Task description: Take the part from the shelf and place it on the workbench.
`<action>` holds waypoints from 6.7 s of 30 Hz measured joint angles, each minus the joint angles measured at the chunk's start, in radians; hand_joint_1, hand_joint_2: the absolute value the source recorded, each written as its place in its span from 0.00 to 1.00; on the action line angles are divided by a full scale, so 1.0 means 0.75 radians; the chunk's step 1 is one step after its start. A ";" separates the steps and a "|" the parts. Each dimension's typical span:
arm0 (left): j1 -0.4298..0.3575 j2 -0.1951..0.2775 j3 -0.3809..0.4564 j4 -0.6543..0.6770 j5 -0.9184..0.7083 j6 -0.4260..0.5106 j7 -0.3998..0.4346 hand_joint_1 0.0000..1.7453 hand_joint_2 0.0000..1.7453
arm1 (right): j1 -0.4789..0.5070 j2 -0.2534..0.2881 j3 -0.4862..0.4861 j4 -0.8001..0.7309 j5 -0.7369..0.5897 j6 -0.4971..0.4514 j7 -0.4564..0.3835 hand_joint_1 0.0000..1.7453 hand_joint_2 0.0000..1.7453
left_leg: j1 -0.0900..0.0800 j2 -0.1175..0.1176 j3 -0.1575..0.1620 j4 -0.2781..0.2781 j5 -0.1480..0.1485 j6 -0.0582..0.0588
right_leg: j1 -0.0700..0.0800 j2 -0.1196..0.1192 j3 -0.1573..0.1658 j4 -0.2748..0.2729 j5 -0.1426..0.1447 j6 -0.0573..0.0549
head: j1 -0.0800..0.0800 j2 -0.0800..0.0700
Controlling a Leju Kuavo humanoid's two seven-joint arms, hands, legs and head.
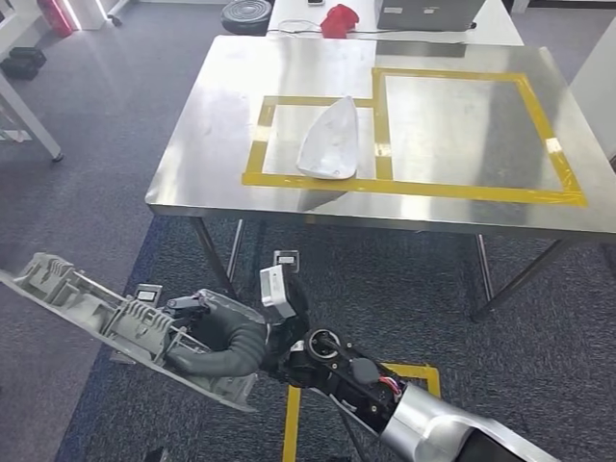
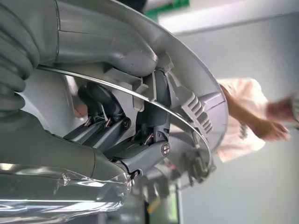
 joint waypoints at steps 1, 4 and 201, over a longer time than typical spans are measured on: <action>0.000 0.000 0.000 0.000 -0.003 -0.006 -0.002 0.00 1.00 | 0.005 -0.002 -0.009 -0.002 0.004 -0.033 -0.032 1.00 1.00 | 0.001 0.003 0.002 0.001 -0.003 -0.003 | -0.004 -0.002 0.002 -0.014 0.019 0.005 | 0.000 0.000; 0.004 0.001 0.000 0.000 -0.009 -0.021 -0.006 0.00 1.00 | 0.006 -0.011 -0.057 -0.023 -0.015 -0.067 -0.053 1.00 1.00 | 0.007 0.015 0.012 0.002 -0.013 -0.020 | -0.007 -0.038 0.100 -0.290 0.171 0.010 | 0.000 0.000; -0.004 0.014 -0.038 0.011 0.021 -0.041 -0.037 0.00 1.00 | -0.329 0.078 0.119 0.681 1.871 -1.368 0.987 1.00 1.00 | -0.004 -0.025 -0.100 0.041 0.048 -0.046 | 0.002 0.004 0.233 -0.397 0.122 -0.045 | -0.022 0.000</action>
